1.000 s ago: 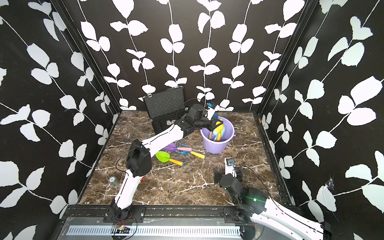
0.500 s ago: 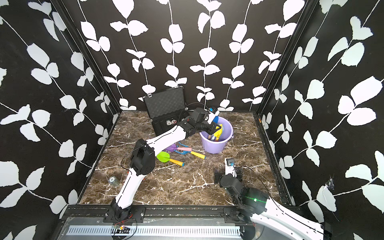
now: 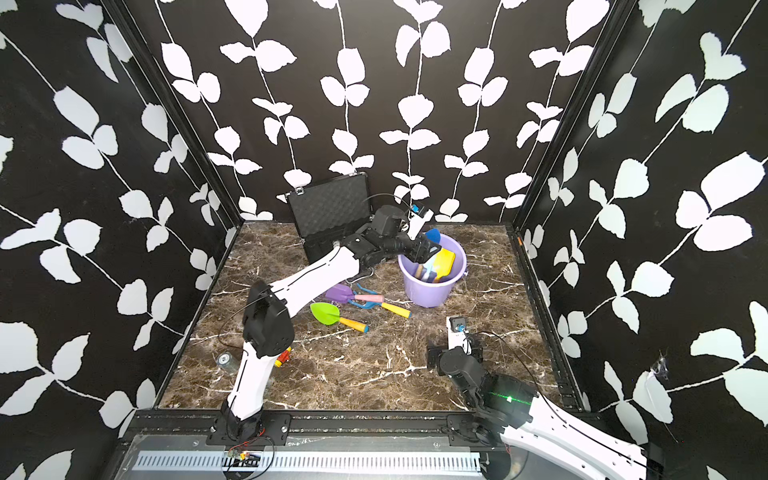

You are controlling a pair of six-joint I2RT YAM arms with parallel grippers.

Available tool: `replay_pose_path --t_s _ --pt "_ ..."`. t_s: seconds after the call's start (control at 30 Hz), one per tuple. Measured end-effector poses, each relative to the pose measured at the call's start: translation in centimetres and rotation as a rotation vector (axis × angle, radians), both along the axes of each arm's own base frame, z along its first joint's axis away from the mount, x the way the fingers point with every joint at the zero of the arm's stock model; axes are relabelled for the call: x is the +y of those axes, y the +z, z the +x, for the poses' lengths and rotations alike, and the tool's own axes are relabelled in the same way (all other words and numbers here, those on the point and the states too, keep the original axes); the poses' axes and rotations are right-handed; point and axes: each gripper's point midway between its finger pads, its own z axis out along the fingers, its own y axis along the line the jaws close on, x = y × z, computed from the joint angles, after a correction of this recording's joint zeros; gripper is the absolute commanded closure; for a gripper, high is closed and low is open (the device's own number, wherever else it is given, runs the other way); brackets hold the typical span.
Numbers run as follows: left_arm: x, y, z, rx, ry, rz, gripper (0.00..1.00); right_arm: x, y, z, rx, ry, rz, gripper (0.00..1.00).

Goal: Organize the gardening tools
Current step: Place the gardening tool in the container, then pick up the gardening tool from the center of the board.

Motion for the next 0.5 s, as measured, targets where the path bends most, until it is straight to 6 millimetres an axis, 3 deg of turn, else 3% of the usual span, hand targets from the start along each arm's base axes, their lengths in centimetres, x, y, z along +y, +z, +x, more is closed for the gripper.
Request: replay_pose_path --t_s 0.23,0.37,0.5 --pt "4.8 5.2 -2.8 -0.079 0.069 -0.049 0.05 2.5 -0.4 0.1 0.053 0.102 -0.069 0.13" --pt "7.9 6.2 -4.2 -0.111 0.131 -0.055 0.01 4.4 -1.5 0.5 0.108 0.154 -0.147 0.15" --pt "12.3 5.6 -5.8 -0.13 0.229 -0.032 0.01 7.3 -2.7 0.8 0.152 0.22 -0.231 0.16"
